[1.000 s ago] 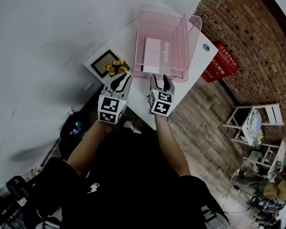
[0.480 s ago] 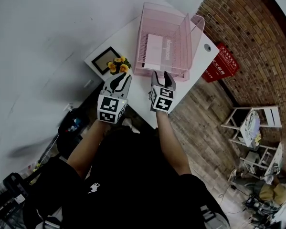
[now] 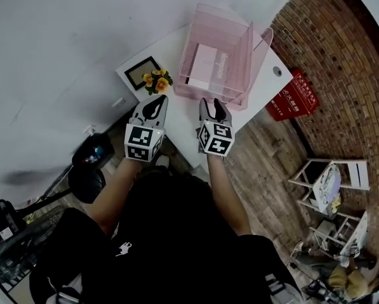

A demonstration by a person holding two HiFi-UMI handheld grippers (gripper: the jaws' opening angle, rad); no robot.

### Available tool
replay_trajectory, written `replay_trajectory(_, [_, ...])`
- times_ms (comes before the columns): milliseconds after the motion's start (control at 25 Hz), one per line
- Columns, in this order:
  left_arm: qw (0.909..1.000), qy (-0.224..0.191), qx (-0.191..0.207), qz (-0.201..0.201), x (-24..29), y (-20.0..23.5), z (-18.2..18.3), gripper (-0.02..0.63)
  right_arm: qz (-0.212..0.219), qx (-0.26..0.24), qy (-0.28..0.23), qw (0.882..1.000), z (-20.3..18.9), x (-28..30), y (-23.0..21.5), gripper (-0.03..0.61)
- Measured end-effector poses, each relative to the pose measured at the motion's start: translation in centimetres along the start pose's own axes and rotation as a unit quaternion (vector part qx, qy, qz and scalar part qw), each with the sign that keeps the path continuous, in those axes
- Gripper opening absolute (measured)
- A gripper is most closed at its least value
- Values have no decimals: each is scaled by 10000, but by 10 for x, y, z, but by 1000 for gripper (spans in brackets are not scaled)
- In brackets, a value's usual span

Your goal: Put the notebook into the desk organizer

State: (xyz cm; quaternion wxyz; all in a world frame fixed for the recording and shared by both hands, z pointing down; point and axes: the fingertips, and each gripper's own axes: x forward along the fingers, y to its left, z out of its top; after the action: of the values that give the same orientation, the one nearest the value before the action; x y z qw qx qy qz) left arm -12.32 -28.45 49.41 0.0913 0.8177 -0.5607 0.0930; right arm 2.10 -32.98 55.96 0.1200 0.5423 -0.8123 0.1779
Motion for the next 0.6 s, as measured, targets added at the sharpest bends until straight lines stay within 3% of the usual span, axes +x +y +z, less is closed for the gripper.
replay_trajectory(440, [9984,-107,-140,535,-45,-63,9,3,977,-586,-455,9925,37,-95,-26,8])
replay_trajectory(600, [9973,-291,-175,650,-74,-86,20,3,1141,-595,-687,9893,49,-130,-37,3])
